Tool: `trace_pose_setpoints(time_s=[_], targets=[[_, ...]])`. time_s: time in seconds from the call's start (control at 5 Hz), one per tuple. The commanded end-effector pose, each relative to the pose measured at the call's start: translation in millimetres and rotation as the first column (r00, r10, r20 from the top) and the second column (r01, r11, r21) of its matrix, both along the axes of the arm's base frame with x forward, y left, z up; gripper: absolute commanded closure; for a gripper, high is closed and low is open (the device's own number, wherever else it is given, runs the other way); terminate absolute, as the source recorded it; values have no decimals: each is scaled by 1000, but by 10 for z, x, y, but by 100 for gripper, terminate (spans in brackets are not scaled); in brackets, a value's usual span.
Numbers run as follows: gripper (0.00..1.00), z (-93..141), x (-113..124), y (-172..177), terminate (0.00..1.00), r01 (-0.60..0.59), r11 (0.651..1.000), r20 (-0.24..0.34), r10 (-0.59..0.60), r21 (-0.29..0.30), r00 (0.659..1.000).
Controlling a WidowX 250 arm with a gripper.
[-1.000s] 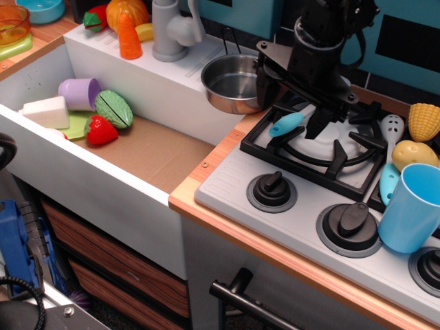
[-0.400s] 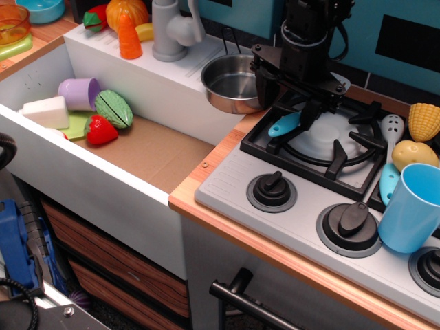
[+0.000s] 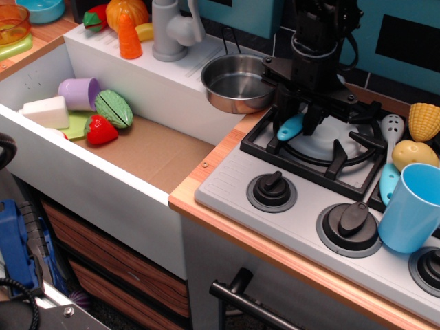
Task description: Put spatula in pan
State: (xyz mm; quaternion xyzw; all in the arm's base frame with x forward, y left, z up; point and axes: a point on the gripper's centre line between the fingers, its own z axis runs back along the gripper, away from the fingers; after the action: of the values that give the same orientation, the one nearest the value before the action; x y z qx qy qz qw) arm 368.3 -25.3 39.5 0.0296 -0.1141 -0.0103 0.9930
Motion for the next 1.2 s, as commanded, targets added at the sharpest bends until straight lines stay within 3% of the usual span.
trace_pose_setpoints(time_s=[0.0, 0.2, 0.4, 0.8, 1.0], targets=[[100, 228, 6, -27, 0, 0, 1000, 36, -1, 5, 999], [100, 454, -17, 61, 0, 9, 999, -18, -9, 37, 1000], [100, 621, -53, 163, 0, -10, 996, -27, 12, 88, 1000], [100, 565, -273, 622, 0, -51, 991, -33, 56, 127, 998], [100, 510, -225, 790, 0, -46, 992, -42, 51, 115, 998]])
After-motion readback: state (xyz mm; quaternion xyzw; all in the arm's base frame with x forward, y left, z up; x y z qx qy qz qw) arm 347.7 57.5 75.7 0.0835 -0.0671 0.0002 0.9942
